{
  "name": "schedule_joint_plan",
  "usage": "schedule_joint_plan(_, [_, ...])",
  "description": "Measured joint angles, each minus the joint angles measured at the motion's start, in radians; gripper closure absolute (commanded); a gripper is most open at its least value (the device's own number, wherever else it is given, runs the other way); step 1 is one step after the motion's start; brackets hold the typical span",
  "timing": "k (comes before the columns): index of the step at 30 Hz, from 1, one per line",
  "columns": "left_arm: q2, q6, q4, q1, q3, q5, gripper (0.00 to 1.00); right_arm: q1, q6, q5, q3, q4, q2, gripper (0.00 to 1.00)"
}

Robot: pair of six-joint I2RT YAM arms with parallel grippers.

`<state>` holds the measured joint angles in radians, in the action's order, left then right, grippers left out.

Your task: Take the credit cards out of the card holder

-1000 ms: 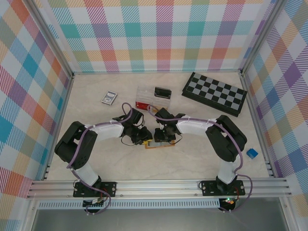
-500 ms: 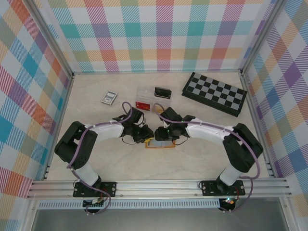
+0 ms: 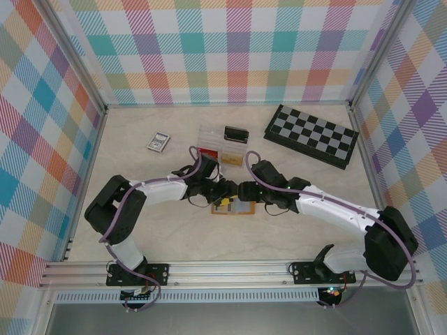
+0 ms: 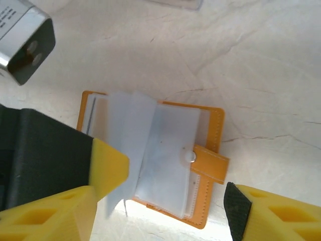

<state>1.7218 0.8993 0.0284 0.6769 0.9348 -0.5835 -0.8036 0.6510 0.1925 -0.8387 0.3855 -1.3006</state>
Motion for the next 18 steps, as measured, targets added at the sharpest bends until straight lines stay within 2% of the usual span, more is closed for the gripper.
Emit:
schedule_joint_plan(9, [0.087, 0.006, 0.008, 0.023, 0.066, 0.024, 0.49, 0.011, 0.027, 0.066, 0.032, 0.006, 0.053, 0.27])
schedule_joint_plan(13, [0.091, 0.004, 0.032, 0.023, 0.068, 0.027, 0.51, 0.012, 0.027, 0.068, 0.033, 0.008, 0.053, 0.28])
schedule_joint_plan(18, [0.06, -0.063, 0.164, 0.02, 0.114, 0.074, 0.54, 0.012, 0.022, 0.045, 0.033, 0.001, 0.05, 0.33])
